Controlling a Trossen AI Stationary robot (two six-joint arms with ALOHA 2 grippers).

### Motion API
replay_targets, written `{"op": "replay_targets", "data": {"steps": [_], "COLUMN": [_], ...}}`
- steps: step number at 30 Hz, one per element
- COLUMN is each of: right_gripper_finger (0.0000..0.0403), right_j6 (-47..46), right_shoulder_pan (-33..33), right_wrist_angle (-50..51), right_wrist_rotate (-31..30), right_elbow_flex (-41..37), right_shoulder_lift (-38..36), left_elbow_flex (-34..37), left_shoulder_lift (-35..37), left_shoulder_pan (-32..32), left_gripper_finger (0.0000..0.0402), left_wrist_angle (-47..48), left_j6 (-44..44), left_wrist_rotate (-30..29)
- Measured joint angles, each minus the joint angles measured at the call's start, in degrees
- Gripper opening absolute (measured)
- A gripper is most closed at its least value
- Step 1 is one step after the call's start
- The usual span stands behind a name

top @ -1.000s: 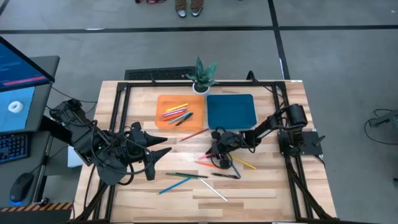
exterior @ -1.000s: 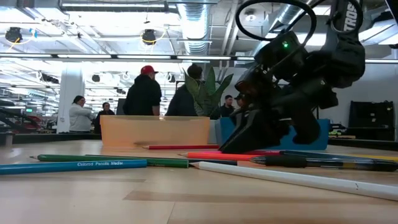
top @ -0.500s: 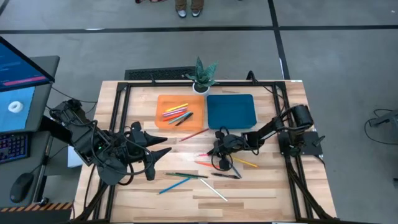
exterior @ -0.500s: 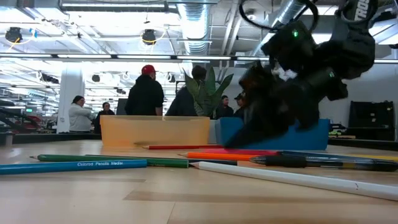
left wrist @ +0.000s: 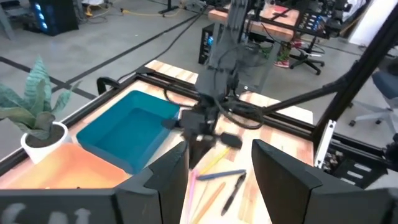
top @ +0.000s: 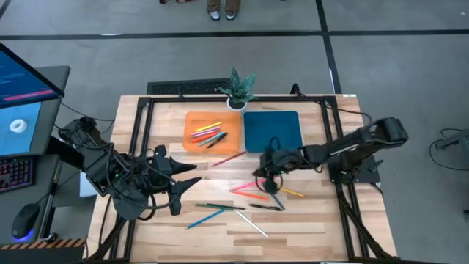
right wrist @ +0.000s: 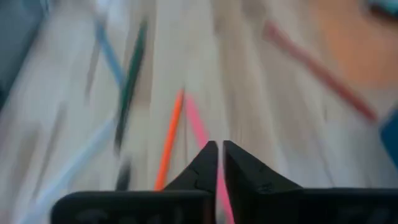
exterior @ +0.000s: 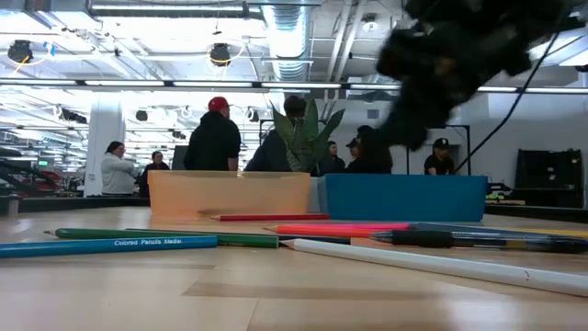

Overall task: Sort pens & pencils
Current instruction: Put the yellow pencil into the blue bin

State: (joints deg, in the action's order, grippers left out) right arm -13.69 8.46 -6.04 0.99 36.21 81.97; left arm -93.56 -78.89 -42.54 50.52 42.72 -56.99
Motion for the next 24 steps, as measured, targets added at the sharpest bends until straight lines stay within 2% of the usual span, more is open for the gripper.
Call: {"op": "replay_targets", "data": {"steps": [2,5,12,17,20,24], "right_gripper_finger": [0.0069,0.0101,0.0160,0.0180,0.0185,0.0187], "right_j6": [1.2,-3.0,-27.2,-37.4,-41.1,-44.4], "right_shoulder_pan": [2.4,7.3,25.9,34.9,37.5,39.8], "right_wrist_angle": [7.8,10.2,16.4,15.7,13.5,4.5], "right_wrist_rotate": [-0.6,-4.4,-27.6,-39.7,-42.7,-44.9], "right_elbow_flex": [0.3,-2.2,-14.3,-18.5,-19.9,-23.0], "right_shoulder_lift": [-3.8,-9.9,-22.0,-21.2,-18.3,-13.0], "left_elbow_flex": [0.0,0.0,0.0,0.0,0.0,0.0], "left_shoulder_lift": [0.0,0.0,0.0,0.0,0.0,0.0], "left_shoulder_pan": [-0.2,-0.3,-0.3,0.0,0.4,1.1], "left_gripper_finger": [0.0167,0.0167,0.0167,0.0167,0.0167,0.0167], "left_wrist_angle": [0.0,0.1,1.3,1.9,2.9,3.1], "left_j6": [0.1,0.0,0.0,0.0,0.4,0.7], "left_wrist_rotate": [0.1,-0.1,-0.5,-2.8,-3.4,-3.5]}}
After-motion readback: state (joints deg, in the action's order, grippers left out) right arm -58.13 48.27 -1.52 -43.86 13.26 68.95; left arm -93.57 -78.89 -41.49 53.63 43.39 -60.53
